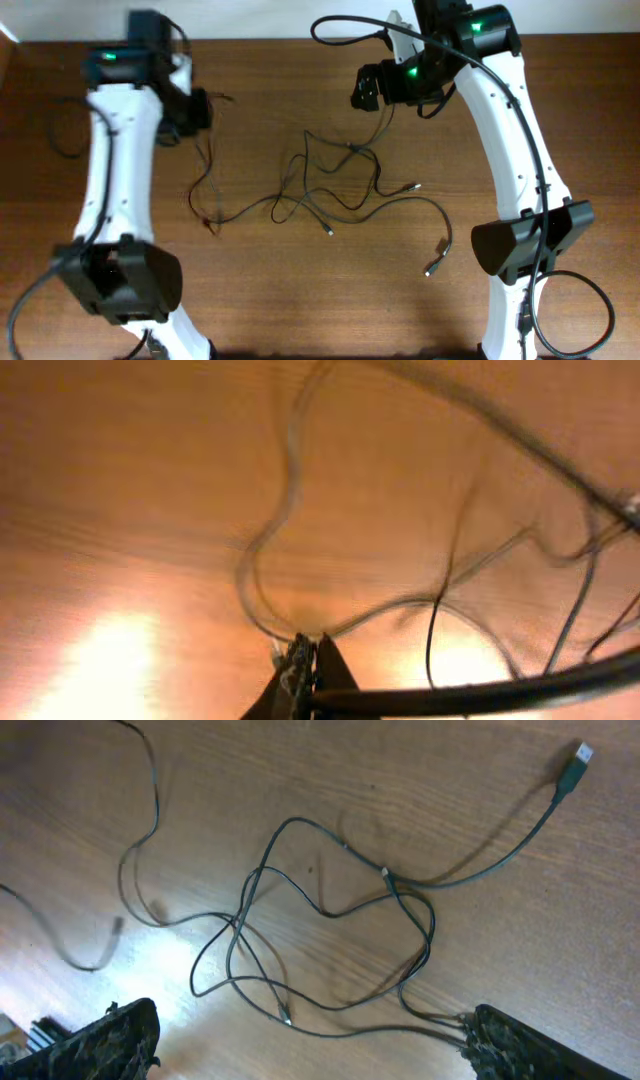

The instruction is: Untangle cables

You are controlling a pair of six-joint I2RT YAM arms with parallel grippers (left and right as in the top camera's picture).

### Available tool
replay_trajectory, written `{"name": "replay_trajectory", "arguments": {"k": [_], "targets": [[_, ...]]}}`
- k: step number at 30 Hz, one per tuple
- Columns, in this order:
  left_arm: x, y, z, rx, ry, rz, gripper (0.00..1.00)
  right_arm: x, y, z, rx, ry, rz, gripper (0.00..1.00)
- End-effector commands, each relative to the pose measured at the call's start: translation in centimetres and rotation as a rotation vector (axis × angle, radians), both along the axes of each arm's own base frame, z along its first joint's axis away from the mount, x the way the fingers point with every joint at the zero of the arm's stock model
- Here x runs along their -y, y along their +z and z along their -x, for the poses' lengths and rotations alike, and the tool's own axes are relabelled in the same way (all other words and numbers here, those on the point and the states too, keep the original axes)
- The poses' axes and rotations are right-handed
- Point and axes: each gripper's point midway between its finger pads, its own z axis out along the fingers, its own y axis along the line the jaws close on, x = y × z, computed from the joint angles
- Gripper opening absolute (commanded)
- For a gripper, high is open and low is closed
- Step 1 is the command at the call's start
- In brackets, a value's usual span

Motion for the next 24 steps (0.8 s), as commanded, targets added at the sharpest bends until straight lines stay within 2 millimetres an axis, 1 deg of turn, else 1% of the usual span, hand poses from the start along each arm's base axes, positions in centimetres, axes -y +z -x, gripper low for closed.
{"name": "replay_trajectory", "arguments": {"k": [1, 2, 3, 4, 5, 6, 7, 9, 10, 11, 12, 14, 15, 16, 17, 18, 19, 21, 24], "targets": [[3.7, -7.6, 3.6, -0.184, -0.104, 0.058, 0.03, 0.5, 1.9, 0.4, 0.039, 0.002, -0.019, 0.99], [4.9, -9.5, 4.9, -0.231, -0.121, 0.113, 0.03, 0.5, 1.9, 0.4, 0.040, 0.001, -0.018, 0.99], [5.7, -10.6, 5.8, -0.265, -0.130, 0.139, 0.03, 0.5, 1.9, 0.4, 0.039, 0.001, -0.019, 0.99], [5.9, -11.3, 6.4, -0.286, -0.135, 0.141, 0.04, 0.5, 1.9, 0.4, 0.039, 0.002, -0.019, 0.99], [6.2, -12.4, 7.6, -0.325, -0.145, 0.132, 0.06, 0.5, 1.8, 0.4, 0.039, 0.002, -0.019, 0.99], [6.3, -13.3, 8.2, -0.343, -0.151, 0.126, 0.08, 0.5, 1.8, 0.4, 0.039, 0.002, -0.019, 0.99], [6.3, -14.1, 8.4, -0.343, -0.155, 0.121, 0.16, 0.5, 1.9, 0.4, 0.039, 0.002, -0.019, 0.99], [6.4, -15.3, 8.1, -0.319, -0.158, 0.124, 0.23, 0.5, 1.9, 0.4, 0.039, 0.002, -0.019, 0.99], [6.4, -16.0, 7.9, -0.303, -0.159, 0.124, 0.26, 0.5, 1.8, 0.4, 0.038, 0.002, -0.018, 0.99], [6.4, -16.8, 7.7, -0.286, -0.161, 0.123, 0.32, 0.5, 1.8, 0.4, 0.039, 0.002, -0.018, 0.99], [6.5, -17.6, 7.4, -0.261, -0.173, 0.123, 0.34, 0.5, 1.8, 0.4, 0.039, 0.002, -0.018, 0.99], [6.5, -18.4, 6.8, -0.219, -0.217, 0.115, 0.35, 0.5, 1.8, 0.4, 0.039, 0.002, -0.018, 0.99], [6.5, -18.8, 6.4, -0.191, -0.249, 0.108, 0.39, 0.5, 1.8, 0.4, 0.039, 0.002, -0.018, 0.99], [6.5, -19.2, 5.9, -0.160, -0.288, 0.099, 0.49, 0.5, 1.8, 0.4, 0.038, 0.002, -0.018, 0.99], [6.6, -19.4, 5.6, -0.139, -0.326, 0.091, 0.56, 0.5, 1.8, 0.4, 0.038, 0.002, -0.018, 0.99], [6.6, -19.7, 5.5, -0.129, -0.347, 0.087, 0.61, 0.5, 1.8, 0.4, 0.037, 0.002, -0.018, 0.99], [6.6, -19.7, 5.6, -0.131, -0.347, 0.088, 0.64, 0.5, 1.8, 0.5, 0.035, 0.002, -0.018, 0.99], [6.7, -19.8, 5.8, -0.137, -0.360, 0.092, 0.64, 0.5, 1.8, 0.5, 0.033, 0.002, -0.017, 0.99], [7.6, -20.4, 7.0, -0.165, -0.443, 0.088, 0.61, 0.5, 1.8, 0.6, 0.032, 0.002, -0.017, 0.99]]}}
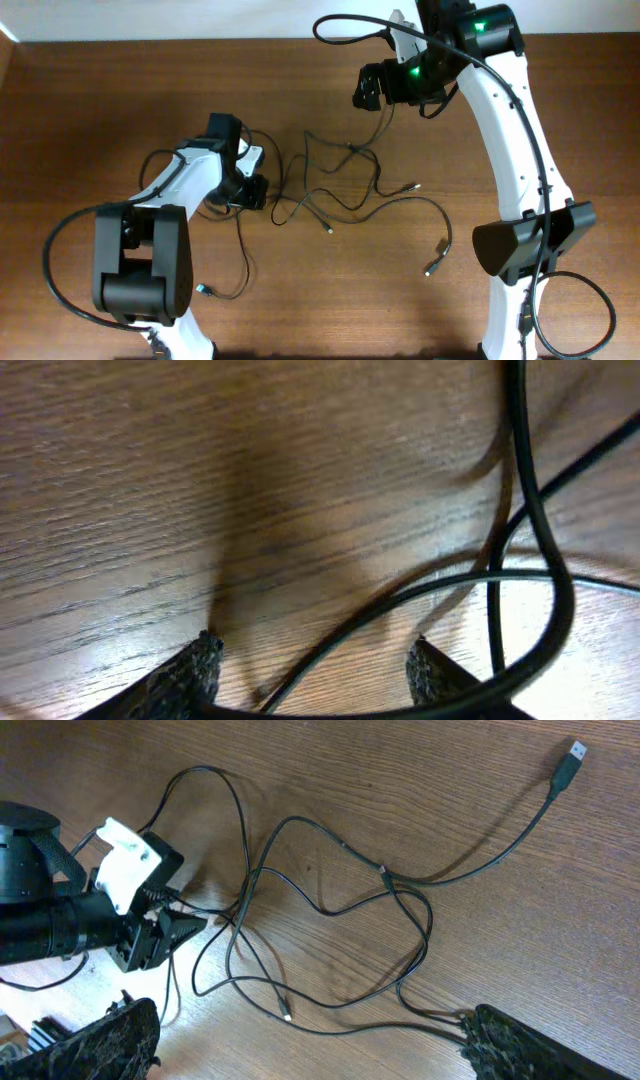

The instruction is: Untangle cables

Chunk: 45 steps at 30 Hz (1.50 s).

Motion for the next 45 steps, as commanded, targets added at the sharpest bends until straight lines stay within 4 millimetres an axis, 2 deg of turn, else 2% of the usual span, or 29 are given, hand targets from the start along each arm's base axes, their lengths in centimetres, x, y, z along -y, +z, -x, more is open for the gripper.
{"name": "replay_trajectory", "arguments": {"k": [1, 3, 6, 7, 8, 9, 11, 14, 16, 19, 21, 22, 23, 25, 27, 30, 32, 33, 34, 36, 38, 40, 41, 43, 45], "targets": [[1.3, -0.9, 1.8, -0.024, -0.102, -0.002, 0.59, 0.3, 1.5, 0.6, 0.026, 0.005, -0.015, 0.99], [1.2, -1.9, 2.7, -0.033, -0.123, -0.050, 0.57, 0.3, 1.5, 0.6, 0.026, 0.005, -0.015, 0.99], [0.0, -2.8, 3.2, -0.028, -0.130, -0.139, 0.47, 0.4, 1.5, 0.7, 0.022, 0.006, -0.014, 0.99], [-0.3, -2.8, 3.1, -0.024, -0.127, -0.153, 0.41, 0.4, 1.4, 0.7, 0.019, 0.006, -0.013, 0.99], [-0.5, -2.8, 2.9, -0.017, -0.124, -0.167, 0.23, 0.4, 1.4, 0.8, 0.023, 0.017, -0.010, 0.99], [-0.5, -2.8, 2.8, -0.011, -0.123, -0.166, 0.13, 0.4, 1.4, 0.9, 0.024, 0.028, -0.006, 0.99], [-0.4, -2.8, 2.6, -0.006, -0.123, -0.165, 0.00, 0.5, 1.2, 1.2, 0.008, 0.029, -0.002, 0.99], [-0.4, -2.6, 2.3, 0.004, -0.122, -0.164, 0.00, 0.5, 1.2, 1.3, 0.006, 0.029, -0.001, 0.99], [-0.2, -1.7, 1.1, 0.033, -0.119, -0.161, 0.00, 0.5, 1.2, 1.3, 0.006, 0.029, -0.001, 0.99], [-0.4, 3.0, -2.5, 0.119, -0.077, -0.196, 0.00, 0.5, 1.2, 1.3, 0.005, 0.029, -0.001, 0.99], [-1.5, 7.9, -5.1, 0.199, -0.029, -0.269, 0.00, 0.5, 1.2, 1.3, 0.005, 0.029, -0.001, 0.99], [-2.1, 11.5, -6.6, 0.257, -0.008, -0.300, 0.00, 0.5, 1.2, 1.3, 0.005, 0.029, -0.001, 0.99], [-2.6, 14.4, -7.5, 0.305, 0.010, -0.318, 0.00, 0.5, 1.2, 1.3, 0.005, 0.029, -0.001, 0.99], [-3.7, 18.9, -8.9, 0.384, 0.048, -0.357, 0.00, 0.5, 1.2, 1.3, 0.005, 0.029, -0.001, 0.99], [-5.7, 24.1, -10.0, 0.481, 0.110, -0.430, 0.00, 0.5, 1.2, 1.4, 0.005, 0.041, 0.004, 0.99], [-8.1, 30.5, -10.8, 0.618, 0.203, -0.503, 0.00, 0.6, 1.1, 1.6, 0.003, 0.051, 0.008, 0.99], [-10.7, 33.6, -10.6, 0.681, 0.288, -0.580, 0.00, 0.6, 1.1, 1.6, 0.003, 0.051, 0.008, 0.99], [-13.2, 35.0, -10.2, 0.696, 0.354, -0.625, 0.00, 0.6, 1.1, 1.6, 0.003, 0.052, 0.009, 0.99], [-15.3, 35.6, -9.5, 0.687, 0.400, -0.651, 0.00, 0.6, 1.1, 1.6, 0.003, 0.052, 0.009, 0.99], [-19.0, 35.5, -7.8, 0.646, 0.510, -0.669, 0.00, 0.6, 1.1, 1.6, 0.007, 0.058, 0.010, 0.99], [-25.5, 34.3, -4.3, 0.592, 0.838, -0.646, 0.00, 0.6, 1.1, 1.6, 0.007, 0.058, 0.010, 0.99], [-29.6, 33.3, -1.9, 0.553, 0.991, -0.596, 0.00, 0.6, 1.1, 1.6, 0.007, 0.058, 0.010, 0.99], [-30.9, 32.7, -1.0, 0.531, 1.025, -0.562, 0.00, 0.6, 1.1, 1.6, 0.007, 0.058, 0.010, 0.99], [-33.8, 31.3, 1.7, 0.488, 1.205, -0.528, 0.00, 0.6, 1.1, 1.6, 0.007, 0.059, 0.010, 0.99], [-35.5, 28.6, 4.4, 0.394, 1.318, -0.531, 0.00, 0.6, 1.1, 1.6, 0.007, 0.059, 0.010, 0.99]]}}
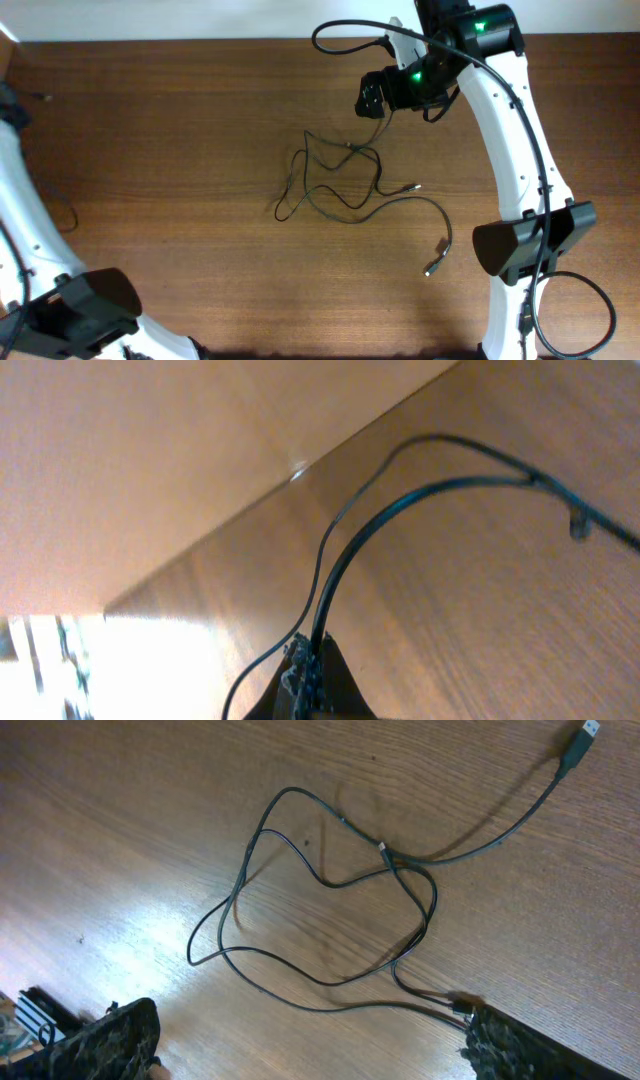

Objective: Untangle cables
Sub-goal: 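Pull a cable leftward with the left gripper across the table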

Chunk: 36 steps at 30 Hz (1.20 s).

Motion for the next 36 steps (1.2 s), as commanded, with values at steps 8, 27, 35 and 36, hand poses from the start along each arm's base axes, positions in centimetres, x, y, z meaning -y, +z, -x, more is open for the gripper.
{"name": "replay_trajectory", "arguments": {"k": [8, 27, 35, 36], "targets": [[-8.7, -11.9, 1.3, 0.181, 0.239, -0.017, 0.00, 0.0, 1.6, 0.6, 0.025, 0.007, -0.029, 0.99], [-6.4, -12.6, -0.2, 0.128, -0.034, 0.016, 0.93, 0.2, 1.4, 1.1, 0.002, 0.006, -0.022, 0.99], [0.6, -7.7, -3.9, 0.262, -0.254, 0.070, 1.00, 0.2, 1.5, 1.0, 0.013, 0.021, -0.020, 1.00], [3.5, -5.3, -5.0, 0.310, -0.370, 0.068, 1.00, 0.3, 1.8, 1.0, 0.022, 0.019, -0.022, 1.00]]}}
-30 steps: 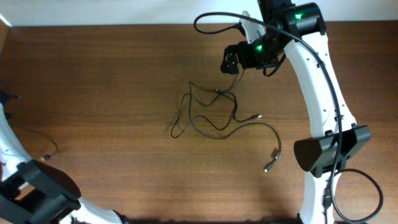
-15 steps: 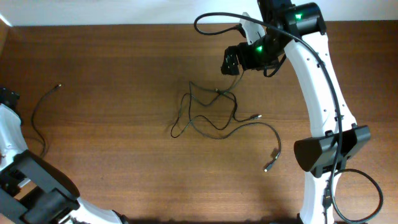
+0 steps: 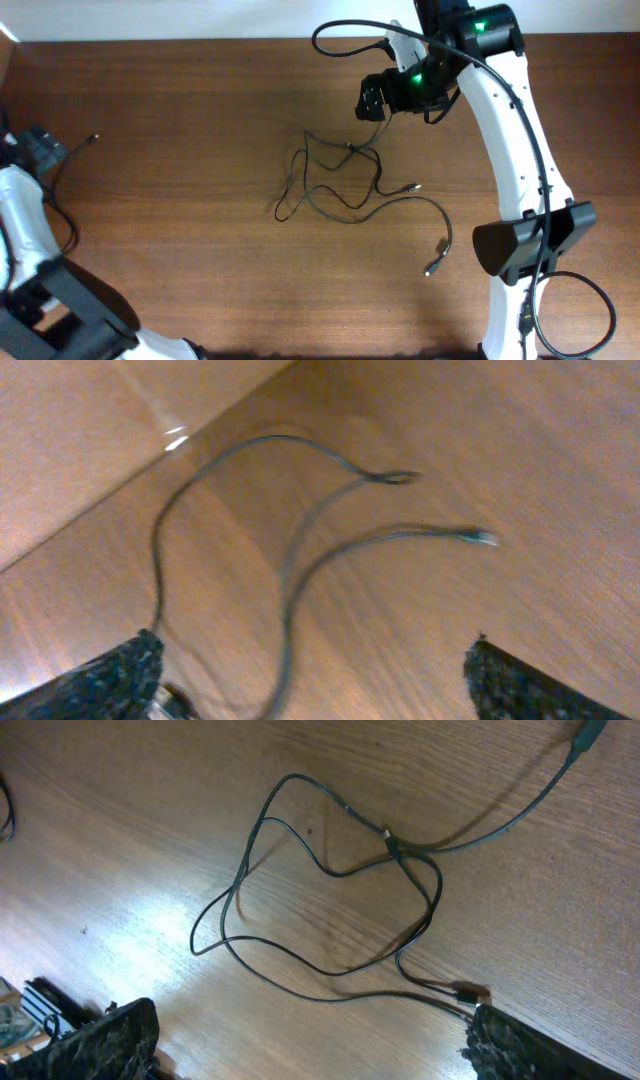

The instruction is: Untangle cables

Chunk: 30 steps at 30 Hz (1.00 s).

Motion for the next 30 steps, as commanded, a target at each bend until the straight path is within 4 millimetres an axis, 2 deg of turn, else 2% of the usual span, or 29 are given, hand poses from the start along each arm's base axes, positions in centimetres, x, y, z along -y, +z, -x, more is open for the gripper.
{"name": "replay_trajectory", "arguments": {"k": [1, 2, 4, 6, 7, 8, 10, 11, 13, 16, 20, 22, 23, 27, 30], "targets": [[9.1, 10.3, -3.0, 0.217, -0.324, -0.079, 0.99, 0.5, 2.5, 0.3, 0.063, 0.006, -0.028, 0.99], [11.9, 12.1, -3.5, 0.254, -0.391, -0.094, 0.99, 0.9, 3.5, 0.3, 0.089, -0.001, -0.034, 0.97], [19.8, 15.1, -4.6, 0.319, -0.573, -0.106, 1.00, 2.7, 7.0, 0.7, 0.175, -0.039, -0.052, 0.97], [26.3, 15.1, -5.5, 0.323, -0.728, -0.078, 0.99, 5.4, 9.9, 1.7, 0.237, -0.097, -0.058, 0.97], [29.2, 14.6, -5.8, 0.312, -0.796, -0.060, 0.99, 7.1, 11.0, 2.3, 0.254, -0.134, -0.055, 0.97], [33.7, 13.3, -6.1, 0.278, -0.904, -0.027, 0.99, 9.6, 12.1, 3.2, 0.266, -0.193, -0.049, 0.98], [37.9, 11.5, -6.2, 0.231, -1.001, 0.006, 0.99, 12.5, 12.7, 3.9, 0.263, -0.266, -0.038, 1.00], [40.6, 9.8, -6.0, 0.184, -1.064, 0.028, 0.99, 14.3, 12.5, 4.4, 0.240, -0.311, -0.027, 1.00], [44.2, 6.6, -5.4, 0.084, -1.146, 0.062, 0.99, 15.9, 12.0, 4.6, 0.211, -0.352, -0.020, 1.00], [46.5, 3.1, -5.1, -0.019, -1.187, 0.096, 0.99, 15.7, 11.8, 4.6, 0.212, -0.331, -0.013, 1.00], [47.9, -1.4, -5.3, -0.120, -1.178, 0.195, 0.99, 15.5, 11.8, 4.6, 0.211, -0.328, -0.014, 1.00], [49.1, -3.2, -5.0, -0.150, -1.182, 0.288, 0.87, 15.5, 11.8, 4.6, 0.210, -0.328, -0.014, 1.00], [49.3, -4.5, -5.0, -0.173, -1.121, 0.346, 0.75, 15.5, 11.7, 4.5, 0.207, -0.328, -0.014, 1.00], [49.3, -8.0, -5.1, -0.253, -1.076, 0.380, 0.62, 15.5, 10.5, 4.4, 0.169, -0.327, -0.011, 1.00], [49.1, -9.5, -5.2, -0.277, -1.028, 0.391, 0.57, 15.5, 10.0, 4.4, 0.151, -0.324, -0.009, 0.99]]}}
